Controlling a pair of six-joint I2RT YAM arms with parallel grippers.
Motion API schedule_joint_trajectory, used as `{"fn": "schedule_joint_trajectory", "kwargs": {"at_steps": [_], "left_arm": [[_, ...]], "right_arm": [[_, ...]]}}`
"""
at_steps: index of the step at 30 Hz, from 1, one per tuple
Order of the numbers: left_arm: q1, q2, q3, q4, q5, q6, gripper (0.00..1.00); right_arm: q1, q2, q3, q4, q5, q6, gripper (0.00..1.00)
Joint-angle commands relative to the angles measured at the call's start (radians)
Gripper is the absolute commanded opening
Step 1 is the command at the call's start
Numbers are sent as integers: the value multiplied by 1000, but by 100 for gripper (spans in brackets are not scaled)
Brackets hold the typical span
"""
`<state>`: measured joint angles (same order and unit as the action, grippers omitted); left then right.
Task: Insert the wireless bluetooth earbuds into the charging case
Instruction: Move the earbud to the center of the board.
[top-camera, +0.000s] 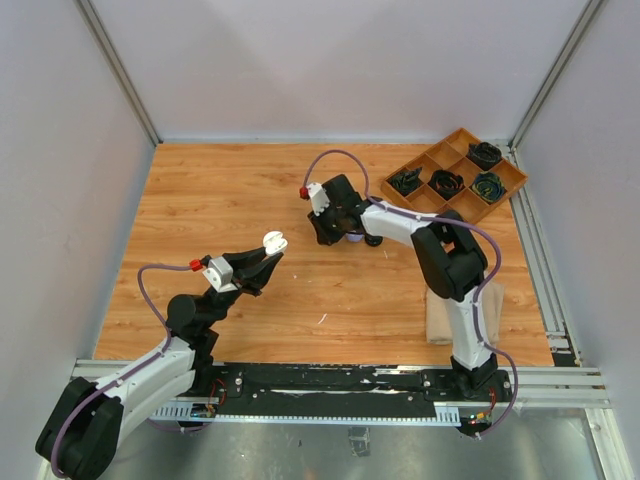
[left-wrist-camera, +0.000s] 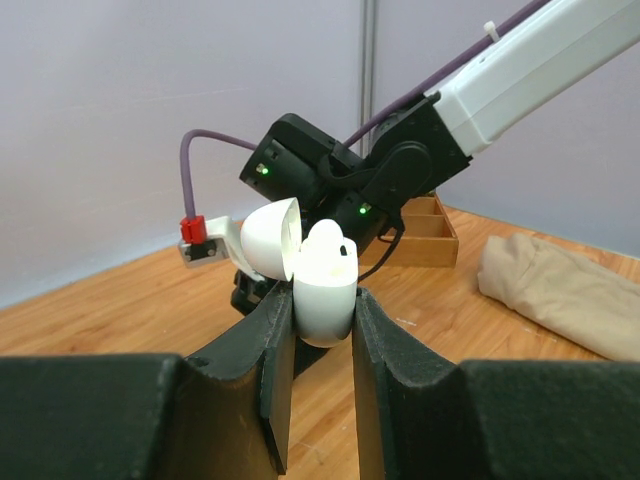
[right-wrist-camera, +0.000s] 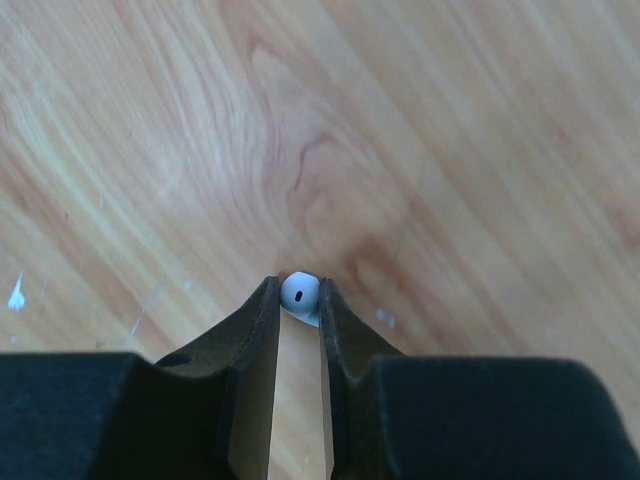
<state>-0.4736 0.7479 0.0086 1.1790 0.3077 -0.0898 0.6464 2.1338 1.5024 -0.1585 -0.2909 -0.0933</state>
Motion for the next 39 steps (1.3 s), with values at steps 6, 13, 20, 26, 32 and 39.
{"fn": "schedule_joint_trajectory", "kwargs": {"at_steps": [6,13,20,26,32,39], "left_arm": [[3,11,-94,37,-1,2,0],[3,6,-94,36,0,2,0],[3,12,-94,40,2,2,0],[3,12,-94,40,4,0,0],[3,16,-93,40,5,2,0],[3,22,-91,42,6,2,0]], "right_arm": [[6,-186,-216,-224,70,109,20],[21,-294,-351,-253,117,162,20],[36,-351,-425,-255,173,197,23],[39,-362,-434,-267,178,189,32],[52,-365,-438,-288,178,181,37],[80,-377,-437,-332,178,186,38]]}}
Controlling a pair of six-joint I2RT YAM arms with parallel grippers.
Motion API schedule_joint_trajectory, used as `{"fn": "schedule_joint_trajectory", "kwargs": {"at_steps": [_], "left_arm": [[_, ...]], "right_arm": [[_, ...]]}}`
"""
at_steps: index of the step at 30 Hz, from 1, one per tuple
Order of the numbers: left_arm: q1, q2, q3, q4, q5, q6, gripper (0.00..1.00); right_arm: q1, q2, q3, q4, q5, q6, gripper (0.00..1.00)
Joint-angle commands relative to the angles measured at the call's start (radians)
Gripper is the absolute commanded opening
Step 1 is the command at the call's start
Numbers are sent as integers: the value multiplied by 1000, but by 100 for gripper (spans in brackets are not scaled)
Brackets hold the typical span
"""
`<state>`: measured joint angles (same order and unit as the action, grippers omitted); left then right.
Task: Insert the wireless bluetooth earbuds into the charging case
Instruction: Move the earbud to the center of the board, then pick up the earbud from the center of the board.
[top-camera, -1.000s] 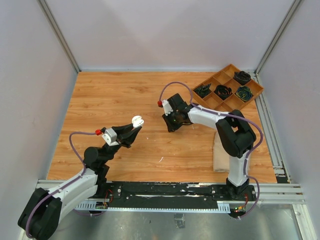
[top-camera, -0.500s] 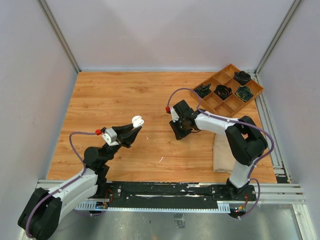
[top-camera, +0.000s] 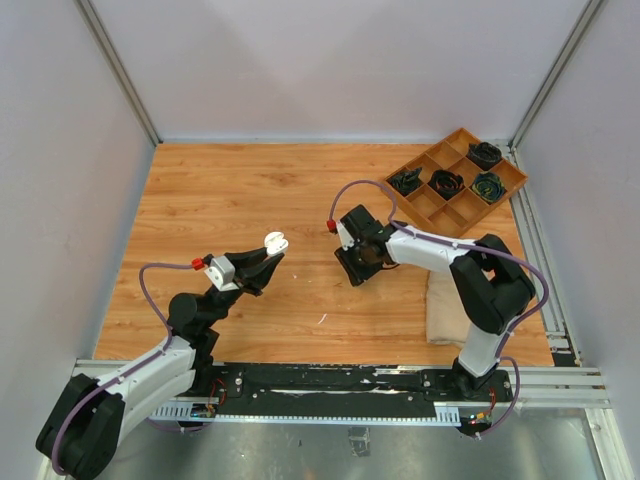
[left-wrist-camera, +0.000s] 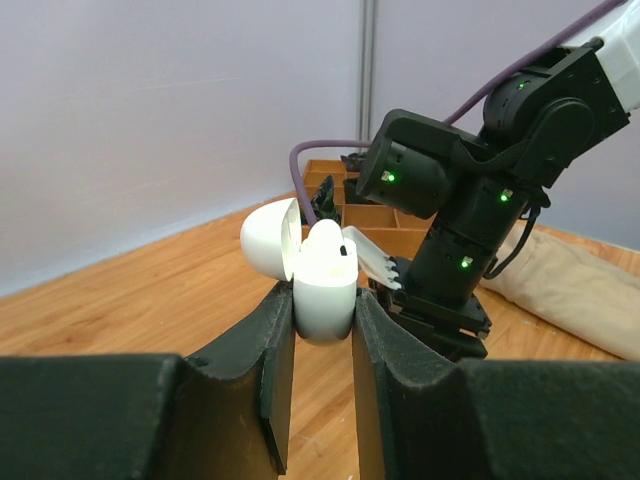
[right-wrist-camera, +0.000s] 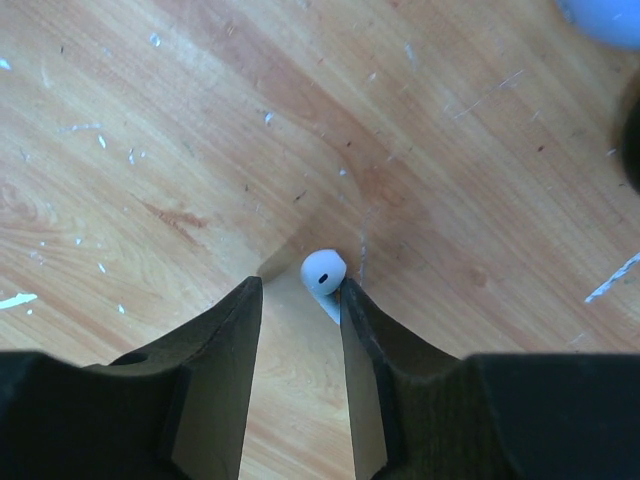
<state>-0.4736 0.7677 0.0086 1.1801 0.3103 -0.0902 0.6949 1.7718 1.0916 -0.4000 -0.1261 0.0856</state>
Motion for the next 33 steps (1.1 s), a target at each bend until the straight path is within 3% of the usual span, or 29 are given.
{"fn": "schedule_joint_trajectory", "kwargs": {"at_steps": [1,12,17,33], "left_arm": [[3,3,-91,41,4,2,0],[3,2,-91,44,7,0,0],[3,2,-90,44,6,-3,0],[3,-2,-91,41,10,-2,0]], "right_arm": [[36,-19,-25,-95,15,9,38],[57,-56,2,-136,75,20,39],[58,-67,43,-147,112,26,43],[55,80,155,-200,141,44,41]]}}
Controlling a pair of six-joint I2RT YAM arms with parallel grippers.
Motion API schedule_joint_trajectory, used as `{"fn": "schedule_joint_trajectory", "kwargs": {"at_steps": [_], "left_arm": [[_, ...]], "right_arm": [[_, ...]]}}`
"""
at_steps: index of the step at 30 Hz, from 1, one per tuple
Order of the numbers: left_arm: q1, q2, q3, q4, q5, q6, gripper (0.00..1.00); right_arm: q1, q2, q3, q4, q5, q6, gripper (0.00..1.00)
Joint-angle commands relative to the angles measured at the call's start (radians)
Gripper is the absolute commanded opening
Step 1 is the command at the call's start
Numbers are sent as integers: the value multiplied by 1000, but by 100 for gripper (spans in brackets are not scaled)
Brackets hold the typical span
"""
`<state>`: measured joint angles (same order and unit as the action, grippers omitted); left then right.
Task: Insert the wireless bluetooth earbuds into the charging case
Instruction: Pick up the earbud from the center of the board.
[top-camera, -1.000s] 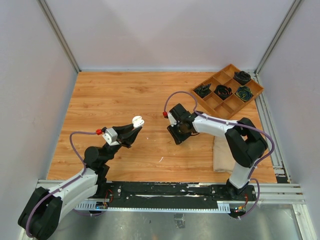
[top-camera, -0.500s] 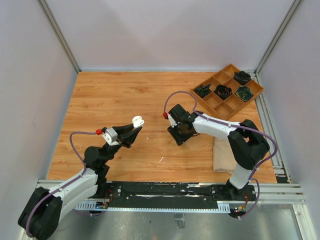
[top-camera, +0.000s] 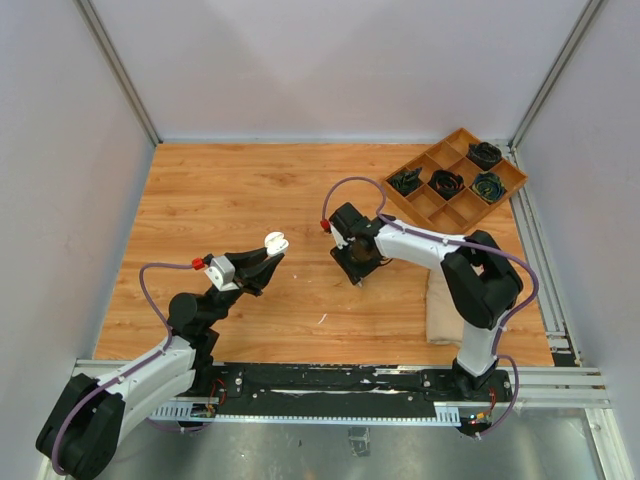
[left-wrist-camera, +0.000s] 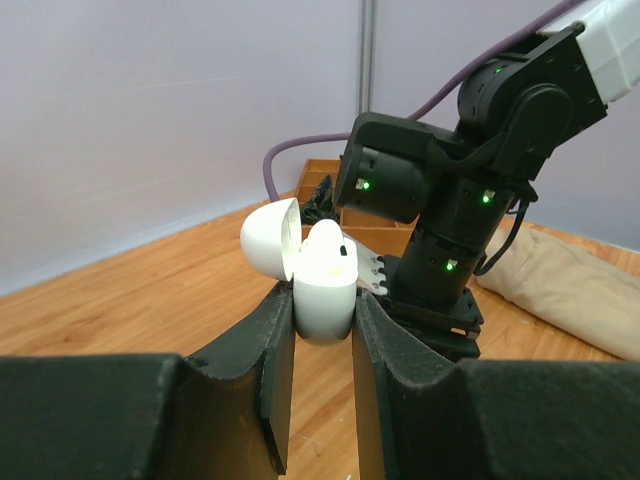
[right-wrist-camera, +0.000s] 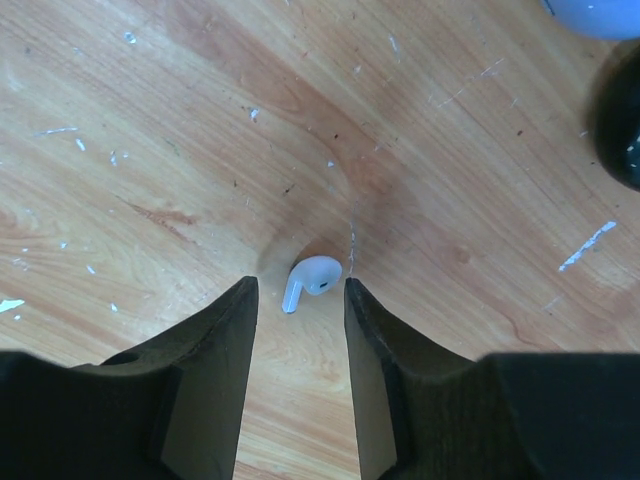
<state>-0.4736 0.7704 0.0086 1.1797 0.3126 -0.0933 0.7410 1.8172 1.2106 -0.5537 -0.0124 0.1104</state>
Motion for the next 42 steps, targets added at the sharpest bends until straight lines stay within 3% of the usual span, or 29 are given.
{"fn": "schedule_joint_trajectory", "kwargs": {"at_steps": [1,13,22,42], "left_arm": [[3,-6,-91,40,9,1,0],[3,-7,-87,32,9,3,0],[3,-6,-85,24,11,6,0],[3,16,-84,35,24,20,0]], "right_arm": [[8,42,35,-46,28,19,41],[-1,95,40,-48,30,28,33],[-2,77,31,-44,29,26,22],[8,-291,-63,139,-74,48,17]]}}
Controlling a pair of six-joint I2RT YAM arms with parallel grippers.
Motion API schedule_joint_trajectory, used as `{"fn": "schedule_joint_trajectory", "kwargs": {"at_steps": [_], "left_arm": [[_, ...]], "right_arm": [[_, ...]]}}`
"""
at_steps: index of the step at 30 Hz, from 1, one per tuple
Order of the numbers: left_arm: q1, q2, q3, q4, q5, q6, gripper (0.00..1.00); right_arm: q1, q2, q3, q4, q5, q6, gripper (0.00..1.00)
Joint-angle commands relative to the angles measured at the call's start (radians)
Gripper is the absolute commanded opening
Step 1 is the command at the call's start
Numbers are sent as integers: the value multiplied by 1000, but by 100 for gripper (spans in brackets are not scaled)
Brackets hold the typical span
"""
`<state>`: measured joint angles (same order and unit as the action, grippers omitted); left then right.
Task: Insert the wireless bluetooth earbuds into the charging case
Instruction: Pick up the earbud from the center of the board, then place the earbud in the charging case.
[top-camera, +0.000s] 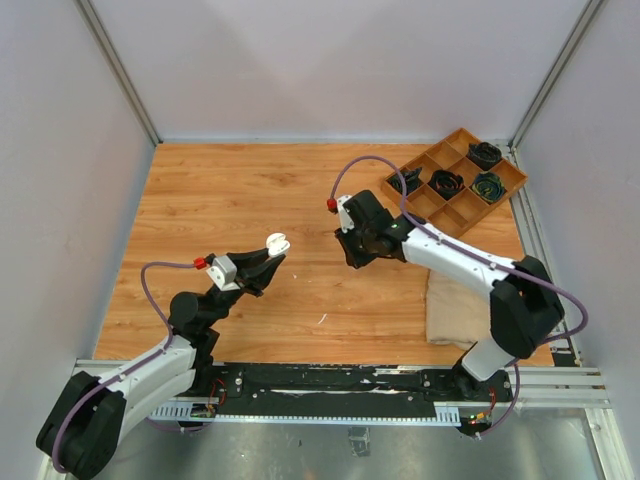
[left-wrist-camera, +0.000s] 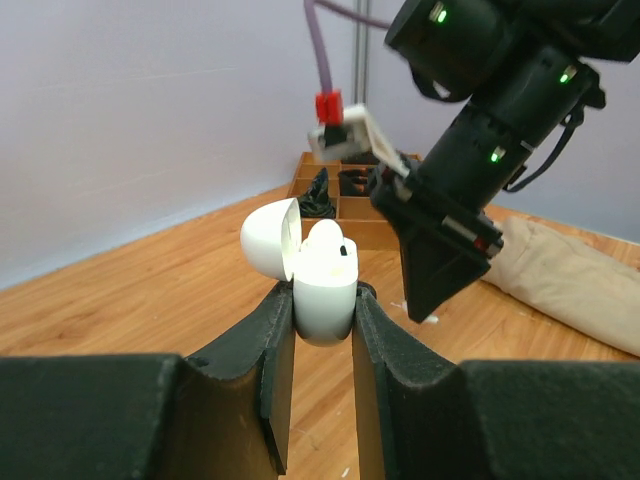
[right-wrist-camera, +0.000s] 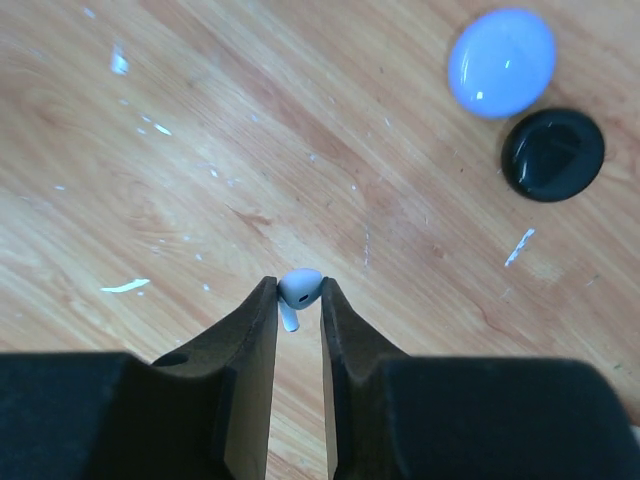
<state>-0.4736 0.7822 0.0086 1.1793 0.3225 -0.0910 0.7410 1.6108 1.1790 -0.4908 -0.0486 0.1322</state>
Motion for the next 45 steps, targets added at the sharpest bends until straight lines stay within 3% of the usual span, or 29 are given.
{"fn": "schedule_joint_trajectory", "kwargs": {"at_steps": [1,19,45], "left_arm": [[3,5,-85,36,14,19,0],[3,47,-91,100,57,7,0],[3,104,-88,191,123,-50,0]], "right_arm": [[12,-109,-38,95,-45,31,16],[110,-378,-149,494,-145,57,15],[261,-312,-314,1119,-233,-6,15]]}}
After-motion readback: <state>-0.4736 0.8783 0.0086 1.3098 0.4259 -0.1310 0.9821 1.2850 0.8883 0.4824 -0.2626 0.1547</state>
